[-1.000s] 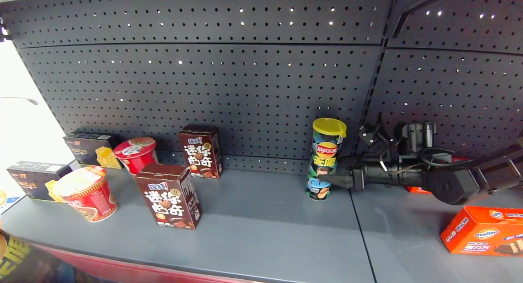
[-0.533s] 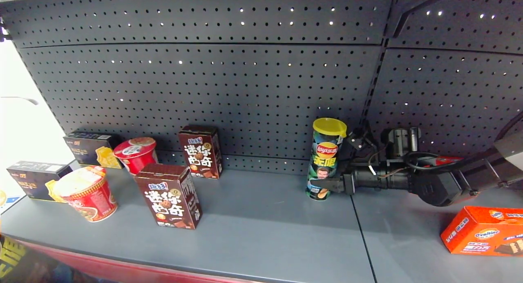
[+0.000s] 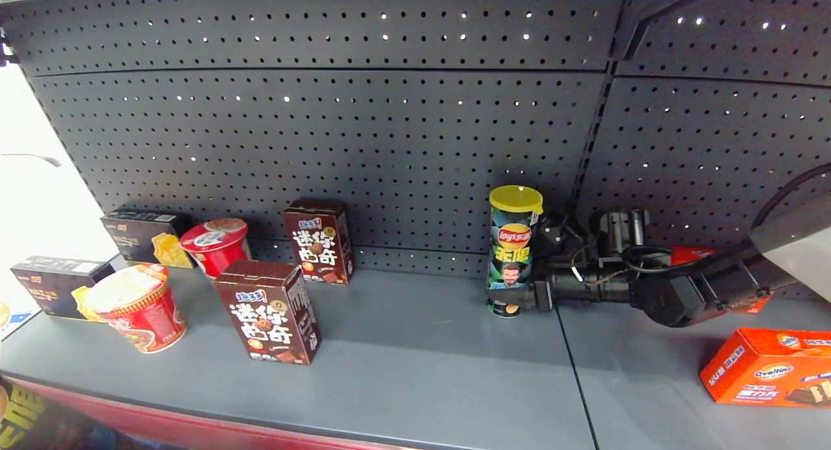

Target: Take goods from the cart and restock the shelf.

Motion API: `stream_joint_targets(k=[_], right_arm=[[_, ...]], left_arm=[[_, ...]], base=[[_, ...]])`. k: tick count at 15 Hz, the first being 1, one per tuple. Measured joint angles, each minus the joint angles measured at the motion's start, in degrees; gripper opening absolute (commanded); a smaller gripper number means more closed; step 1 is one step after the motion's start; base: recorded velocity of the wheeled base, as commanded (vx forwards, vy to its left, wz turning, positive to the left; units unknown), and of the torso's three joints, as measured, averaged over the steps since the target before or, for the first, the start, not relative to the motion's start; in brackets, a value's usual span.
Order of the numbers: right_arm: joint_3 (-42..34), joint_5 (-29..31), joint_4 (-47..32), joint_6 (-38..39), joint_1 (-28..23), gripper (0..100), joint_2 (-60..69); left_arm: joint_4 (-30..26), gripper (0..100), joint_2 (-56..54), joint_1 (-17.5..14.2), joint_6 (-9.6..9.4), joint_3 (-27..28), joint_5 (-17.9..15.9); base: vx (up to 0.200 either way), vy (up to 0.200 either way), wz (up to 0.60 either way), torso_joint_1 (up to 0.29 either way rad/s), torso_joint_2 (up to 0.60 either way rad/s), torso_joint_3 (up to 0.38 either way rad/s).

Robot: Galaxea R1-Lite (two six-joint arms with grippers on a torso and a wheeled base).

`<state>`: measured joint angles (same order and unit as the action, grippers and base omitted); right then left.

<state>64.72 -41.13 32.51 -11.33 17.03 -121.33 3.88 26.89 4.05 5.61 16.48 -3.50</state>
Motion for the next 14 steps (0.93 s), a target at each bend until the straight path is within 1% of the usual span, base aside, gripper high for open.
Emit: stream_joint_targets(k=[1, 2, 5, 10, 11, 13, 14], right_arm=[[0.77, -0.04, 0.0, 0.0, 0.06, 100, -0.52], [1.6, -0.04, -0.13, 0.0, 0.24, 0, -0.88], [2.5, 0.71, -0.39, 0.06, 0.39, 0, -1.43], [-0.91, 5.55, -0.66, 1.65, 1.43, 0, 2.36], [-1.83, 7.25, -0.57, 2.93, 2.21, 0, 3.85], [-4.74, 14.97, -0.22, 6.29, 4.55, 0, 7.34], [-6.6, 16.51, 0.2, 7.09, 5.79, 0, 9.12]], left_arm=[[-0.02, 0, -0.2, 0.0, 0.0, -0.06, 0.02], [0.0, 0, -0.33, 0.0, -0.02, -0.22, 0.05], [-0.05, 0, -1.07, 0.0, -0.04, -1.46, 0.06], [-0.05, 0, -1.93, 0.0, -0.02, -2.68, 0.06], [0.0, 0, -2.12, 0.0, -0.02, -2.88, 0.05], [0.06, 0, -2.39, 0.0, -0.02, -2.99, 0.06], [0.06, 0, -2.45, 0.0, -0.02, -2.99, 0.05]], base=[[0.0, 0.0, 0.0, 0.0, 0.0, 0.0], [0.0, 0.0, 0.0, 0.0, 0.0, 0.0], [0.0, 0.0, 0.0, 0.0, 0.0, 0.0], [0.0, 0.0, 0.0, 0.0, 0.0, 0.0], [0.0, 0.0, 0.0, 0.0, 0.0, 0.0], [0.0, 0.0, 0.0, 0.0, 0.0, 0.0], [0.0, 0.0, 0.0, 0.0, 0.0, 0.0]])
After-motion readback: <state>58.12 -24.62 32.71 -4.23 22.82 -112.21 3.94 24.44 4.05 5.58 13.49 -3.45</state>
